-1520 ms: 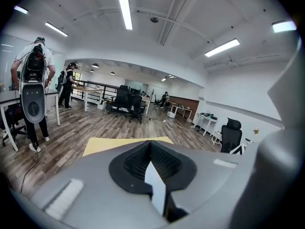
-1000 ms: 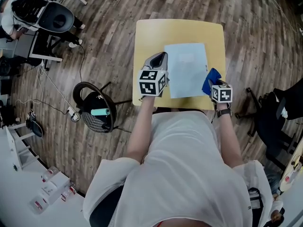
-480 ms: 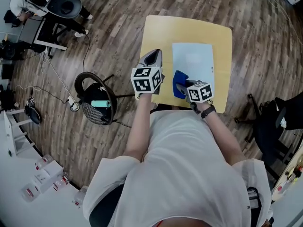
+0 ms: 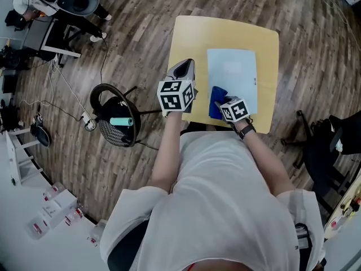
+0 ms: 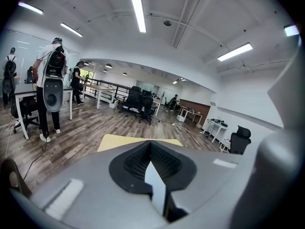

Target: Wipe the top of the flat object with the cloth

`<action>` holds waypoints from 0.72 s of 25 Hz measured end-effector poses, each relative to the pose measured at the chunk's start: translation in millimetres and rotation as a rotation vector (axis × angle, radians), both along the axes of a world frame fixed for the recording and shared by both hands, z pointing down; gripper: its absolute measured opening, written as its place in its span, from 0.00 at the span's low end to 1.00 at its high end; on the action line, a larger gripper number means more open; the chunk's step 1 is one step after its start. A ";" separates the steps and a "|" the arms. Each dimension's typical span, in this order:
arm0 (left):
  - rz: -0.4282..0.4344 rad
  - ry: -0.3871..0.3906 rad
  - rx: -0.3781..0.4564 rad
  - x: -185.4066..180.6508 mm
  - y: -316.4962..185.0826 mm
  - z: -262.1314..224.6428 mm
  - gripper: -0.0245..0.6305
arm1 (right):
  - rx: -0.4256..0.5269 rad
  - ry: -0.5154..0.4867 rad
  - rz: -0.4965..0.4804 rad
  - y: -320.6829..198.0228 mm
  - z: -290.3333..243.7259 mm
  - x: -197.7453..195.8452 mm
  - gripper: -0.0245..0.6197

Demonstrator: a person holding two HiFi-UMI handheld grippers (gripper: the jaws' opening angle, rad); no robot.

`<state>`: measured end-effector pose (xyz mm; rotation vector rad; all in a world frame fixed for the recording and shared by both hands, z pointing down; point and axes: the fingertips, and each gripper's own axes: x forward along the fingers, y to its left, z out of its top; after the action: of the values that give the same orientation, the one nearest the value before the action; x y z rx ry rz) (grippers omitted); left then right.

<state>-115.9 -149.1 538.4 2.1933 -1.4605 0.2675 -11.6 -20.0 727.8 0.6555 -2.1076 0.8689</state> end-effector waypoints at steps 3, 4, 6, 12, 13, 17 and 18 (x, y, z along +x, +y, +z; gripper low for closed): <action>0.033 0.003 -0.012 15.3 -3.6 5.8 0.05 | 0.010 0.015 0.058 -5.1 2.0 30.5 0.14; 0.048 0.004 -0.016 20.3 -4.5 7.2 0.05 | 0.015 0.018 0.080 -7.2 1.9 39.4 0.14; 0.075 0.003 -0.022 29.0 -5.5 9.5 0.05 | 0.028 0.027 0.118 -10.9 -0.8 56.3 0.14; 0.150 -0.001 -0.032 56.3 -10.3 15.4 0.05 | 0.108 0.138 0.126 -7.5 0.8 120.3 0.14; 0.160 0.000 -0.032 60.0 -11.9 15.4 0.05 | 0.111 0.150 0.149 -6.4 1.3 132.4 0.14; 0.191 0.002 -0.029 72.4 -19.7 13.1 0.05 | 0.127 0.201 0.238 -6.1 0.4 175.4 0.14; 0.200 0.001 -0.029 75.6 -21.0 12.7 0.05 | 0.134 0.215 0.253 -6.1 0.1 184.0 0.14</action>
<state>-40.3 -170.2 551.2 2.3172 -1.2299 0.3527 172.4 -26.2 727.9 1.0554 -1.9260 0.7576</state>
